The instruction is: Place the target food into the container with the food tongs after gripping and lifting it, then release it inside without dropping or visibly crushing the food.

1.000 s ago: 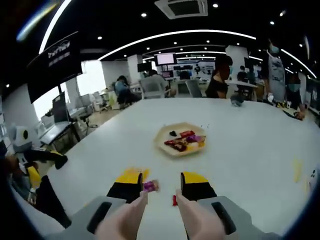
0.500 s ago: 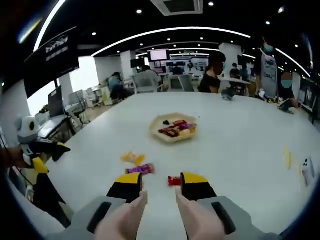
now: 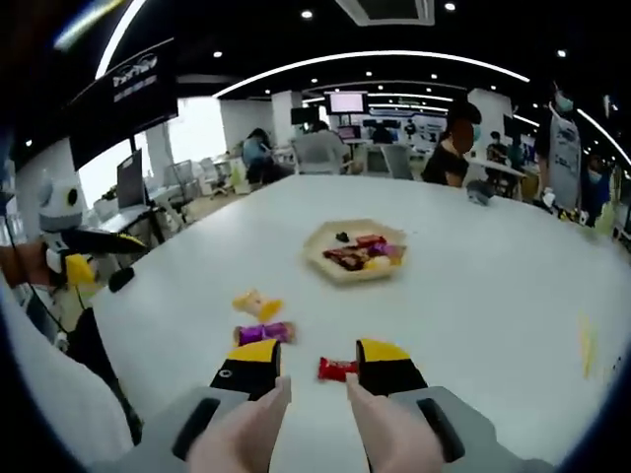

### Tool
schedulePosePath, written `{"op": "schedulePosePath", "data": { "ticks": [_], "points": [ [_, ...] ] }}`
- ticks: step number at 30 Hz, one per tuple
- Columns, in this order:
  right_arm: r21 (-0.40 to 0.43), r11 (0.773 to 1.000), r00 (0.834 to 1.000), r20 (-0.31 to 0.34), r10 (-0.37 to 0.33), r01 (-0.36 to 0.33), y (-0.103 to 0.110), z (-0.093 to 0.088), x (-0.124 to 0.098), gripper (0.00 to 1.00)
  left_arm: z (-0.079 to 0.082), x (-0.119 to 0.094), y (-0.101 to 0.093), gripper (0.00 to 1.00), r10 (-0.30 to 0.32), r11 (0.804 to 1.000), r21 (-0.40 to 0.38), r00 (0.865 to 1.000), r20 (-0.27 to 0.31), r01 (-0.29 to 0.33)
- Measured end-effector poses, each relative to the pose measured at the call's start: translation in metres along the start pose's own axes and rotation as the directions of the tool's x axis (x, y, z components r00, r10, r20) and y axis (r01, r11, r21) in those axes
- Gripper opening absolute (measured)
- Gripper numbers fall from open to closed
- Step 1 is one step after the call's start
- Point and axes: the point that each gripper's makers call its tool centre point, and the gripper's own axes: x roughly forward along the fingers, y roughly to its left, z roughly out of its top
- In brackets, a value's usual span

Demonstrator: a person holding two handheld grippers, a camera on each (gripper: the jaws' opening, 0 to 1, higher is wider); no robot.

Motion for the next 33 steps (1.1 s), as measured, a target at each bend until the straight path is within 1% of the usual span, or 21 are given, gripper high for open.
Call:
{"op": "schedulePosePath", "data": {
  "ticks": [2,5,6,7,8,9,11,12,14,15,19,22,25,28,30,31,33],
  "points": [
    [0.002,1.0,1.0,0.004,0.02,-0.02,-0.002,0.001,0.003,0.3,0.004,0.003,0.002,0.83,0.014,1.0,-0.004,1.0,0.007,-0.014],
    [0.007,0.999,0.999,-0.006,0.047,-0.047,-0.012,0.0,0.014,0.3,0.016,0.008,0.008,0.83,0.062,0.998,-0.006,0.998,0.03,-0.062],
    [0.006,0.999,0.999,-0.005,0.05,-0.05,-0.013,0.001,0.015,0.3,0.017,0.008,0.008,0.83,0.067,0.998,-0.006,0.997,0.032,-0.067],
    [0.011,0.997,0.997,0.004,0.071,-0.071,-0.015,0.003,0.018,0.3,0.019,0.01,0.009,0.83,0.084,0.996,-0.009,0.996,0.037,-0.084],
    [0.012,0.997,0.997,0.004,0.078,-0.078,-0.015,0.003,0.019,0.3,0.02,0.01,0.009,0.83,0.089,0.996,-0.01,0.995,0.037,-0.089],
    [0.011,0.996,0.996,0.003,0.084,-0.084,-0.014,0.003,0.02,0.3,0.02,0.011,0.009,0.83,0.094,0.996,-0.01,0.995,0.036,-0.093],
    [-0.005,0.993,0.993,-0.012,0.12,-0.12,-0.013,-0.001,0.028,0.3,0.019,0.014,0.009,0.82,0.116,0.993,-0.014,0.993,0.029,-0.116],
    [-0.003,0.99,0.99,-0.014,0.14,-0.14,-0.011,-0.003,0.032,0.3,0.018,0.015,0.007,0.82,0.131,0.991,-0.018,0.991,0.026,-0.13],
    [0.005,0.989,0.989,-0.018,0.149,-0.148,-0.014,-0.006,0.037,0.3,0.016,0.015,0.005,0.82,0.143,0.99,-0.024,0.99,0.021,-0.142],
    [0.016,0.986,0.986,-0.011,0.169,-0.168,-0.014,-0.007,0.041,0.3,0.015,0.015,0.003,0.82,0.151,0.988,-0.028,0.988,0.017,-0.151],
    [0.013,0.979,0.979,-0.012,0.206,-0.205,-0.008,-0.007,0.043,0.3,0.006,0.014,-0.004,0.82,0.189,0.981,-0.051,0.982,-0.001,-0.189],
    [-0.005,0.967,0.967,-0.01,0.253,-0.253,-0.003,-0.007,0.044,0.3,0.0,0.014,-0.009,0.82,0.217,0.973,-0.082,0.976,0.003,-0.216],
    [-0.025,0.964,0.964,-0.023,0.263,-0.264,-0.004,-0.007,0.046,0.3,-0.005,0.015,-0.014,0.82,0.227,0.97,-0.086,0.974,-0.008,-0.227],
    [-0.027,0.959,0.96,-0.007,0.281,-0.281,-0.005,-0.002,0.047,0.3,-0.006,0.016,-0.02,0.82,0.224,0.971,-0.077,0.974,-0.013,-0.224],
    [-0.035,0.959,0.959,-0.002,0.283,-0.283,-0.006,-0.001,0.05,0.3,-0.006,0.014,-0.017,0.82,0.234,0.969,-0.071,0.972,-0.019,-0.235],
    [-0.032,0.96,0.96,-0.01,0.279,-0.279,-0.007,-0.001,0.051,0.3,-0.006,0.013,-0.017,0.82,0.239,0.968,-0.074,0.971,-0.025,-0.24],
    [-0.026,0.957,0.958,-0.003,0.288,-0.288,-0.006,0.001,0.052,0.3,0.0,0.007,-0.017,0.82,0.253,0.965,-0.068,0.968,-0.005,-0.253]
  ]
}}
